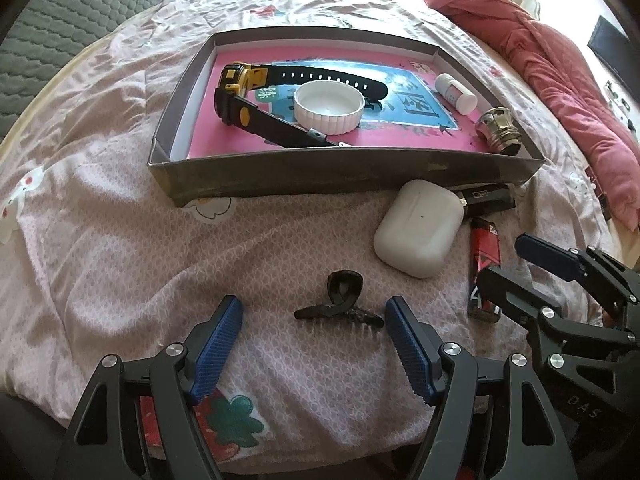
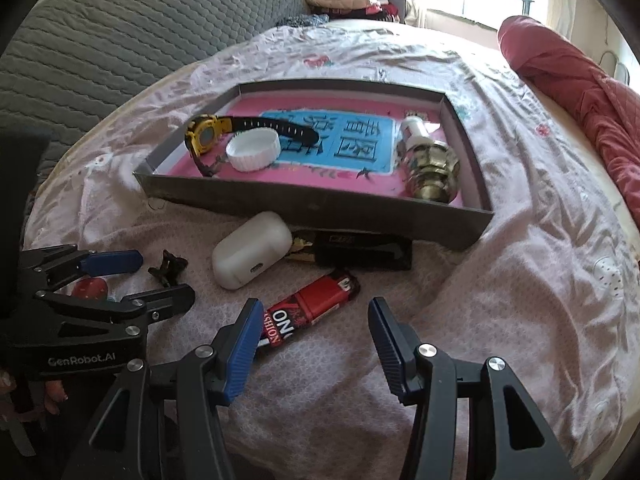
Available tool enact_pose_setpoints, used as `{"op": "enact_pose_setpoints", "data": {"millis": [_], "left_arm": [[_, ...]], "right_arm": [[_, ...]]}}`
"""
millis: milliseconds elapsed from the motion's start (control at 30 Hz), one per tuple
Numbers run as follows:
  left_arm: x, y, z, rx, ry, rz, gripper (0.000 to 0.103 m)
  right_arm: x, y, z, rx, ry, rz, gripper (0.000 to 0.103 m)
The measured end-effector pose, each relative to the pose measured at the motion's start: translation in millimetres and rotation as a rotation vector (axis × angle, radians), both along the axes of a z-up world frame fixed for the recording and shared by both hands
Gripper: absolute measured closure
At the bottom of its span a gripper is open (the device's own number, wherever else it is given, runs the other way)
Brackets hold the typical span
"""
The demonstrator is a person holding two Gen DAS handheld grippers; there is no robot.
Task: Organize rigid objects
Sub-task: 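Move both open tools toward the black hair clip and red lighter, then grasp the black hair clip with the left tool while the right tool grasps the red lighter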
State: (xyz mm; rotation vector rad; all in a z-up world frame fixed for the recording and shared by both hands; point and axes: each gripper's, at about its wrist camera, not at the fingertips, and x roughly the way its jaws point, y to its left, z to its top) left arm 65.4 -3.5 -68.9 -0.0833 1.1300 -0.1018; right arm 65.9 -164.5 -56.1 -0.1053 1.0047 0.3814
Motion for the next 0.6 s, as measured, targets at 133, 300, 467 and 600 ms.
{"op": "enact_pose_setpoints", "data": {"millis": [133, 300, 467, 600], "left_arm": [[0.4, 1.3, -0.3, 0.007, -0.008, -0.006, 0.028], [2.5, 4.2, -0.7, 0.000, -0.012, -0.002, 0.029], [3.4, 2.4, -0.7, 0.006, -0.022, -0.001, 0.029], [5.4, 4.0, -0.6, -0.003, -0.029, 0.006, 0.033]], "right_arm": [[3.8, 5.0, -4.9, 0.017, 0.030, -0.032, 0.049], [6.3, 9.2, -10.0, -0.008, 0.040, -0.049, 0.049], [6.7, 8.4, -12.8, -0.044, 0.051, -0.039, 0.049], [8.2, -1.1, -12.8, -0.059, 0.060, -0.052, 0.049]]}}
